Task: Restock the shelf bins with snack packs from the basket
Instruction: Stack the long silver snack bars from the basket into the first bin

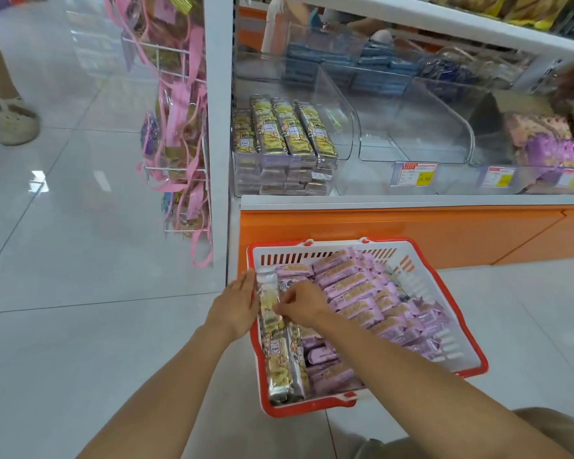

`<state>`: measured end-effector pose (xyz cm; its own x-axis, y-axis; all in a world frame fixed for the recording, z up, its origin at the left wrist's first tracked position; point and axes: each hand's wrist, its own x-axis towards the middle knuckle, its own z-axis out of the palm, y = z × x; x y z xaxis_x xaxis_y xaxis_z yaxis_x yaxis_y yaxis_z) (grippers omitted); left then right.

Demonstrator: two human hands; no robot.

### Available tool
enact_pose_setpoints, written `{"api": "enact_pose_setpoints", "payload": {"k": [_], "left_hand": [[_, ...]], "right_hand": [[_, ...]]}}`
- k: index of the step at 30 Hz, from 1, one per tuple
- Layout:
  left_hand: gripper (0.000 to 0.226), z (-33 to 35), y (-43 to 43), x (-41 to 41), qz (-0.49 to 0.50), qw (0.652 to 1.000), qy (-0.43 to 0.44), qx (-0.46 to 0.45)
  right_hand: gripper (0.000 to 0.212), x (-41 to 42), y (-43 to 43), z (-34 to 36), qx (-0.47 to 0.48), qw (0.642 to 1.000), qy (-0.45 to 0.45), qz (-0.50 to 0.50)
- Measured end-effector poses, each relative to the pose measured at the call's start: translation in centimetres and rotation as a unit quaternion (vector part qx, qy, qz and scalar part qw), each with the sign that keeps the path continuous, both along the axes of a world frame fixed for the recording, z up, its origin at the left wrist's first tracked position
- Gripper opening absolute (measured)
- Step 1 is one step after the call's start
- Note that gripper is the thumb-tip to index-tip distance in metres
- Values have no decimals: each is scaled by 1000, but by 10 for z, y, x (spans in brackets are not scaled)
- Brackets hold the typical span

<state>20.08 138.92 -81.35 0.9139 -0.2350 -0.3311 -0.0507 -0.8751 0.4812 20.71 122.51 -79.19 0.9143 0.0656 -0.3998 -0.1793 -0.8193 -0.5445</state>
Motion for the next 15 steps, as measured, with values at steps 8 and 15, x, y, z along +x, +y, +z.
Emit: {"api": "enact_pose_setpoints", "payload": {"k": [8,15], "left_hand": [[39,42,-20,8,144,922,-20,-358],[37,68,-43,25,249,850,-28,-464]], "right_hand": [[6,33,-36,59,155,983,-86,-40],[31,32,-41,93,191,972,-131,30]]}}
